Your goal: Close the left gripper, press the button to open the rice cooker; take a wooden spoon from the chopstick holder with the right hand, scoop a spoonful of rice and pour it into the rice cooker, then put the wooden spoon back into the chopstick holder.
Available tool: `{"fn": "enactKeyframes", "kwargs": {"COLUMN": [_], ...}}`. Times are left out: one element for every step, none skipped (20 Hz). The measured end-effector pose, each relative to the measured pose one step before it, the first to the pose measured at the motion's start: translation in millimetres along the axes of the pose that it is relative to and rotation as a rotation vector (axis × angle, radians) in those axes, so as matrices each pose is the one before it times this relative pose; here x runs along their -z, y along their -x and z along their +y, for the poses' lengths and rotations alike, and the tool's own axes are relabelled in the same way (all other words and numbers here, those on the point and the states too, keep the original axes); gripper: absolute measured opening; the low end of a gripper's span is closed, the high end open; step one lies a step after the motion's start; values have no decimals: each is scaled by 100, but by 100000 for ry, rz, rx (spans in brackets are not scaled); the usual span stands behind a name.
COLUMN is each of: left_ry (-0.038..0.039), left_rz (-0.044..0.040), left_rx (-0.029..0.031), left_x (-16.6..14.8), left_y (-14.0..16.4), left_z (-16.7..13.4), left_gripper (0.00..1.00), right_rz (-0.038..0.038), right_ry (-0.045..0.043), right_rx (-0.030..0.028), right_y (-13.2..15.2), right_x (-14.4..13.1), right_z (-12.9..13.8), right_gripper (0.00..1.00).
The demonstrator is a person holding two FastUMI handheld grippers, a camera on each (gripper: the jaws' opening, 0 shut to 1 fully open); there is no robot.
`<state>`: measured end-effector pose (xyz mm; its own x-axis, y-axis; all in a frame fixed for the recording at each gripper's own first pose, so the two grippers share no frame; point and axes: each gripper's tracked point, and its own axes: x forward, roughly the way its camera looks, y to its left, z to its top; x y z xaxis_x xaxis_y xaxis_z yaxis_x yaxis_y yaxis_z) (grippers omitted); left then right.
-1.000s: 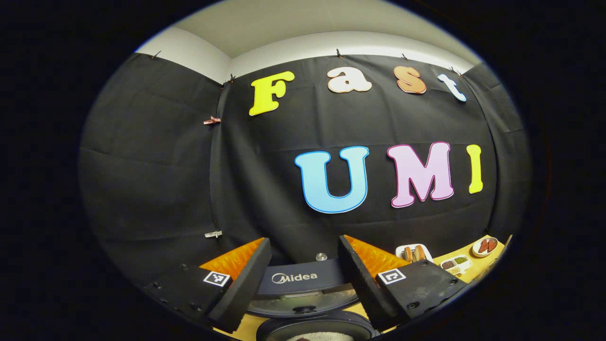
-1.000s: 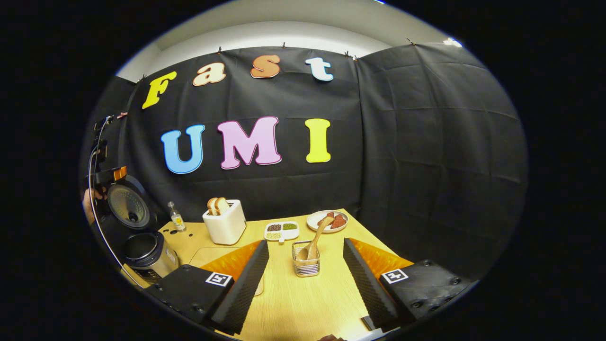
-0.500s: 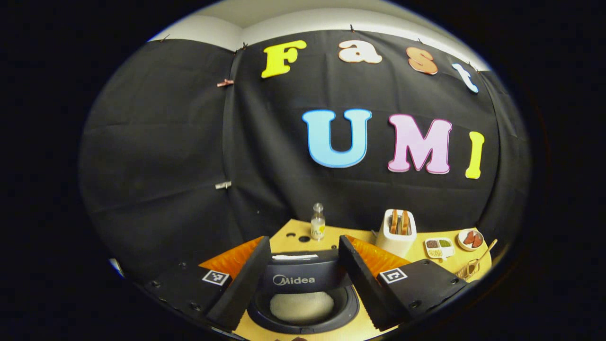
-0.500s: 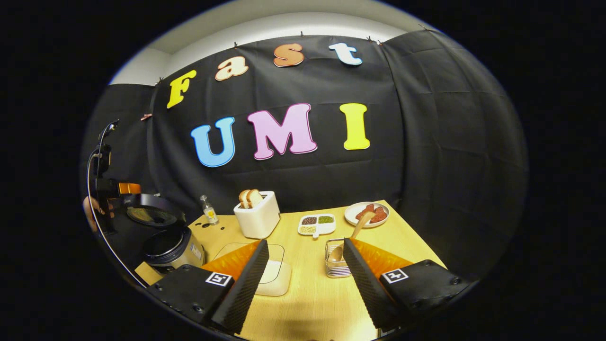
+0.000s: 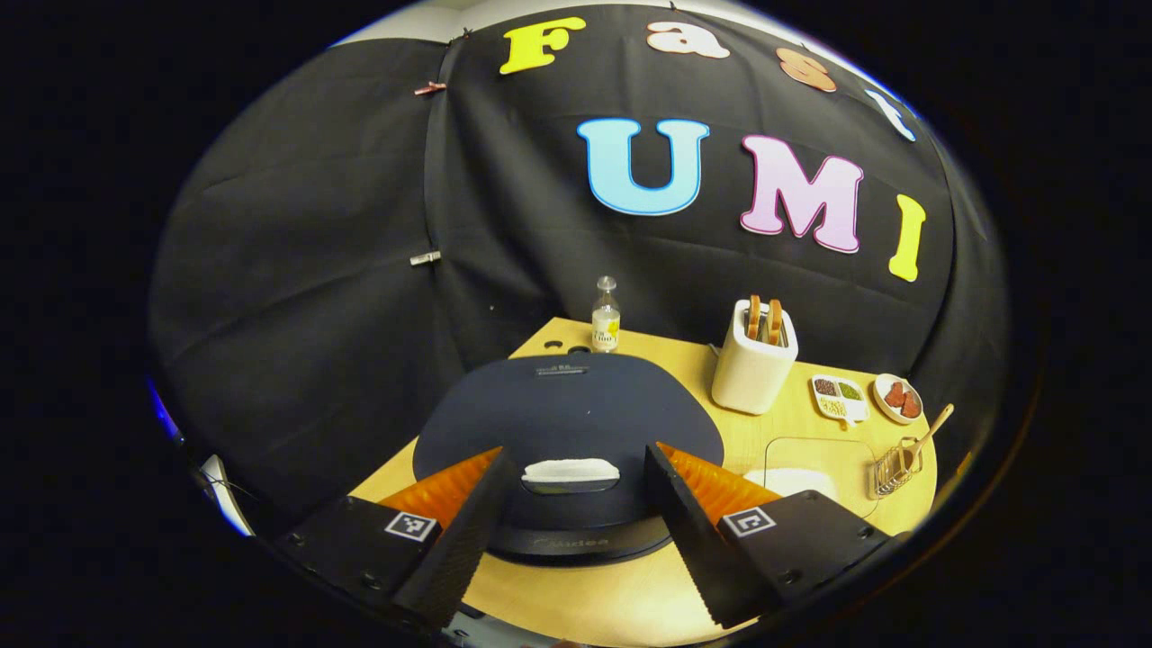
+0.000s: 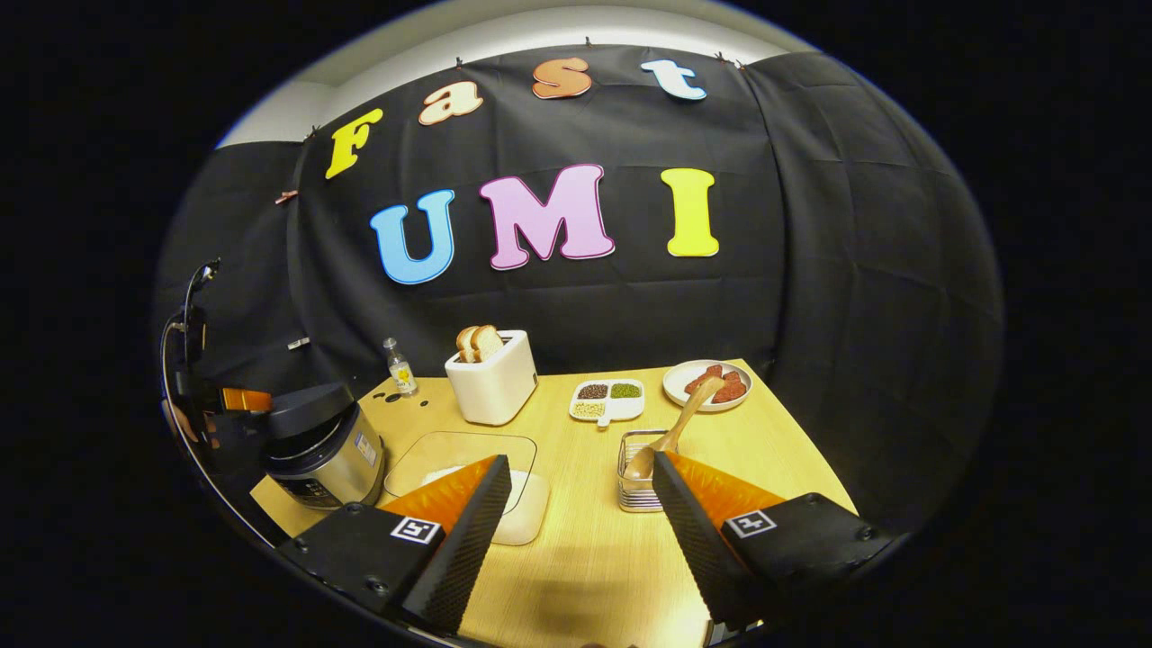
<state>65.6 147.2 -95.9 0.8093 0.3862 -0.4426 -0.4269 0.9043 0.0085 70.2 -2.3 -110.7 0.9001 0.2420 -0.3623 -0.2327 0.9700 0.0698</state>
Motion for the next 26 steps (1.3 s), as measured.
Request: {"fn": "enactKeyframes", "kwargs": {"left_ry": [-86,-77,312,197,-482,-972,-17,575,-411,-186,0,-61,243,271,217,203,-941,-2196,-2451,-1488,-142,1467,932,-199,-638,320], "left_rz": [2342,2368,2074,2031,-2051,209,-1329,1135,-581,-511,-234,-1103,-2451,-1295,-1640,-3366,-4381,-5910,-6934,-6371,-4329,-3219,-3843,-3201,-2154,-1063], "left_rx": [-40,-486,-565,-575,-707,-273,-140,262,470,373,258,211,150,-30,-797,-104,1027,1942,2732,3698,4236,4916,5993,3754,1935,1651], "left_x": [1012,909,802,756,35,177,-154,362,180,220,-151,-150,-310,-15,-12,-721,-1256,-1578,-1830,-2062,-1746,-1363,-1299,-1142,-786,-350], "left_y": [-302,-293,-303,-290,56,17,-25,-217,62,-40,-75,1,186,-66,449,459,505,1179,1140,858,779,766,641,602,752,676], "left_z": [-40,-23,65,24,-139,-51,-44,-89,-95,-63,109,26,-114,-62,-25,-238,-952,-862,-1061,-1164,-1465,-1482,-1883,-1404,-881,-842], "left_gripper": [100,100,100,100,100,100,100,100,100,100,100,100,100,100,100,100,96,96,96,96,96,96,96,96,96,96], "right_rz": [-704,-448,-430,-195,-107,69,340,485,627,1092,486,142,-520,-1091,-1892,-2592,-2984,-3071,-2275,-1325,-132,-177,-1058,-2545,-1986,-559], "right_ry": [1367,1443,1275,906,630,531,437,336,548,1464,1191,89,-600,-619,44,417,430,161,-689,-1480,-1586,-628,226,588,-181,-901], "right_rx": [340,134,74,-164,-265,-192,2,381,1243,2393,2349,1941,1670,1236,1547,1723,1373,1803,746,-430,-1237,-1470,-405,-373,-122,-16], "right_y": [-181,-62,121,-81,-102,-139,-49,-62,-244,-104,-182,-262,-41,-38,24,-11,90,140,236,406,473,776,820,895,758,835], "right_x": [-123,-71,-197,-89,-78,-23,121,110,149,341,79,-38,-161,-353,-583,-801,-1002,-1021,-919,-785,-638,-582,-658,-938,-661,-9], "right_z": [-79,15,65,80,72,28,-32,-207,-349,-666,-665,-451,-268,-233,-454,-508,-387,-465,-248,242,399,188,-150,-168,-107,78], "right_gripper": [99,98,99,99,99,99,98,99,99,98,99,99,99,99,99,99,99,99,99,99,98,99,99,99,99,98]}}
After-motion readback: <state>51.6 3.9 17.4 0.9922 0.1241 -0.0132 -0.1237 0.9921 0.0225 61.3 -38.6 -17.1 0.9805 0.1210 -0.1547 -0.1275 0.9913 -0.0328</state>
